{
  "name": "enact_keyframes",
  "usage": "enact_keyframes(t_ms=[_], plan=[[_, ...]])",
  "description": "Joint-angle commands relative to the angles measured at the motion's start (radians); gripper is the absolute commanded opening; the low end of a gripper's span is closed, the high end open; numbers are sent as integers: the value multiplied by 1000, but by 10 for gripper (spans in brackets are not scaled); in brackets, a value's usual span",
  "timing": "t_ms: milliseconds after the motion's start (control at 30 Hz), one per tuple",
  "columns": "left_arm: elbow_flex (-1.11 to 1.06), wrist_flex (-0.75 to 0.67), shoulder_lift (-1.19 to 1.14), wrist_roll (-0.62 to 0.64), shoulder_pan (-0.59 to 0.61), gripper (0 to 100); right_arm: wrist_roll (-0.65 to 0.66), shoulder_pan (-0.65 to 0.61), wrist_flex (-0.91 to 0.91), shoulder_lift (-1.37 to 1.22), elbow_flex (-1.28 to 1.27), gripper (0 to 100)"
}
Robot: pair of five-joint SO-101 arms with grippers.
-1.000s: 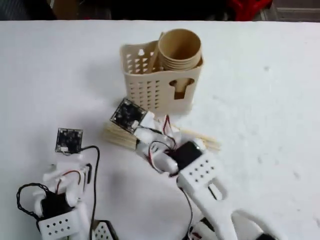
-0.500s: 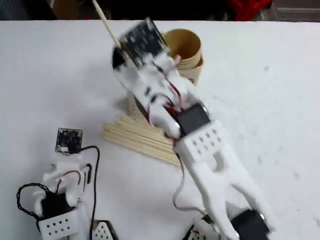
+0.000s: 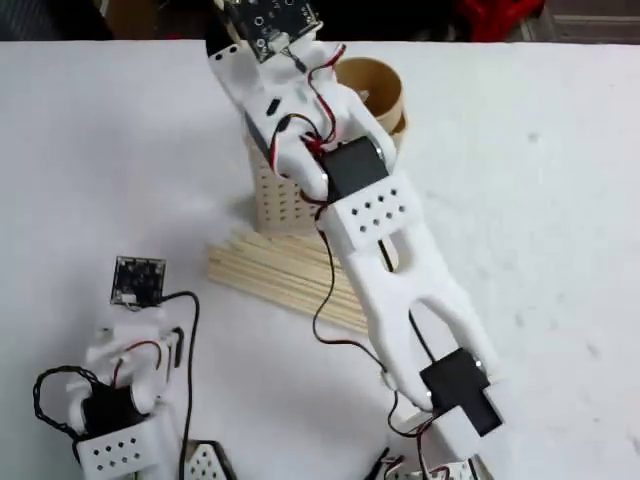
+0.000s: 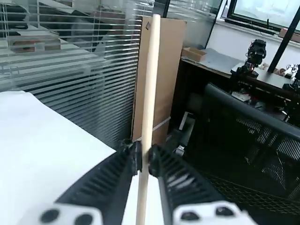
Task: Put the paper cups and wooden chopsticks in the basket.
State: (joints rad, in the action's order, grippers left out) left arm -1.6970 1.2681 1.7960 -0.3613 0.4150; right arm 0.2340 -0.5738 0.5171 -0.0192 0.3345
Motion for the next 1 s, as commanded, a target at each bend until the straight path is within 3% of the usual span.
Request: enact_keyframes(t_ms=[0, 200, 400, 633, 767, 967], plan=[[3, 2, 4, -5, 5, 219, -8, 15, -25, 7, 54, 15], [3, 2, 4, -5, 5, 219, -8, 24, -35, 7, -58, 18], [3, 2, 4, -5, 5, 219, -9, 21, -35, 16, -110, 111], [3, 2, 4, -5, 5, 219, -9, 22, 13, 18, -106, 111], [3, 2, 4, -5, 5, 219, -9, 15, 183, 56, -110, 111], [3, 2, 4, -5, 5, 219, -6, -15, 670, 243, -110, 115]])
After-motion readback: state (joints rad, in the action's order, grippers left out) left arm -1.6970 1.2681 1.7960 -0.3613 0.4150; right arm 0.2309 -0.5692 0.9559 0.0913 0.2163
